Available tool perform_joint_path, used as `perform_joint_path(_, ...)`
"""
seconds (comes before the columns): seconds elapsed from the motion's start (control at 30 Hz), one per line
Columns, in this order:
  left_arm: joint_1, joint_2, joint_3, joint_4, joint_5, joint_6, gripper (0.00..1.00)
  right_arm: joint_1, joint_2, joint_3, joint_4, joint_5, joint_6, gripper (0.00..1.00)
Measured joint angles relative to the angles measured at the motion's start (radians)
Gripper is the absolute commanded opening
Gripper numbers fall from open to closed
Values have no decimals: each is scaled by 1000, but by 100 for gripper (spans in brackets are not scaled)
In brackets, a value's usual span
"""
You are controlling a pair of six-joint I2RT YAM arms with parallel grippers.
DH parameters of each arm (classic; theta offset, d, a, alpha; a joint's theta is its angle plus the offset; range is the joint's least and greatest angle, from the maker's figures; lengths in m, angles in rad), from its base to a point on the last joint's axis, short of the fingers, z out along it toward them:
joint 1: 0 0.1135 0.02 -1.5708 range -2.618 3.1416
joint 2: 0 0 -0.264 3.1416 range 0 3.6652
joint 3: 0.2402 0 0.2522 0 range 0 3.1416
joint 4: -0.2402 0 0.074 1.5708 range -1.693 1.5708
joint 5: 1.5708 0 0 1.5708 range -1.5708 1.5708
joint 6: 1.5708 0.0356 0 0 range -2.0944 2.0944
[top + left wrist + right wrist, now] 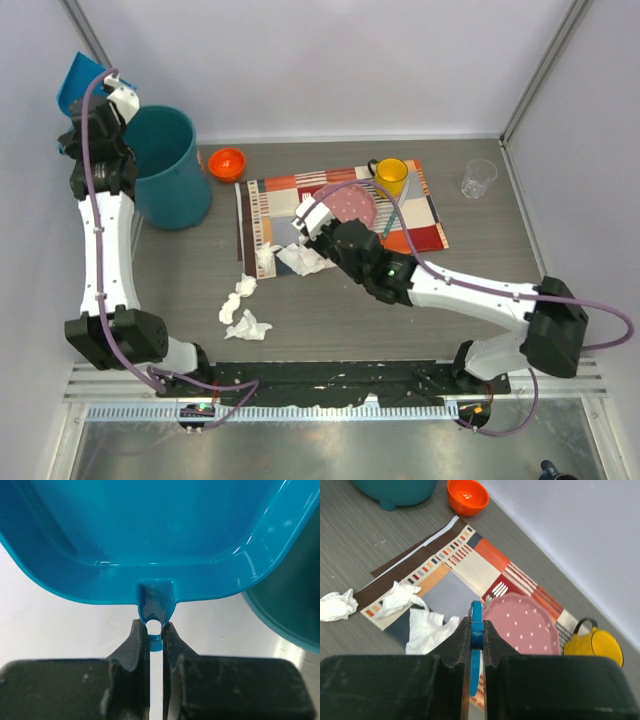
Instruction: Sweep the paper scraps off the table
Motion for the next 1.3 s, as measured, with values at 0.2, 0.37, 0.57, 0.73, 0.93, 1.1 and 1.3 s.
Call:
perform_joint_path(0.2,0,-95,-37,-323,229,-249,0,-82,196,49,119,-229,-178,1)
perform_joint_path(0.37,0,-145,-164,-483,410,-365,0,-95,330,107,95,-386,-281,1)
perform_joint_path(0.57,-1,-146,-247,-562,513,-426,0,-86,351,152,1,-507,-322,1)
perform_joint_path(0.73,-1,-146,-251,-573,558,-449,0,-48,275,113,-87,-557,-303,1)
perform_joint_path(0.93,-1,-146,-251,-577,602,-460,0,83,98,46,-216,-578,-251,1)
perform_joint_path(1.1,-1,-145,-251,-578,625,-475,0,103,2,45,-205,-520,-234,1)
perform_joint_path(1.3,-1,-145,-251,-581,632,-480,0,76,145,115,-24,-406,-345,1)
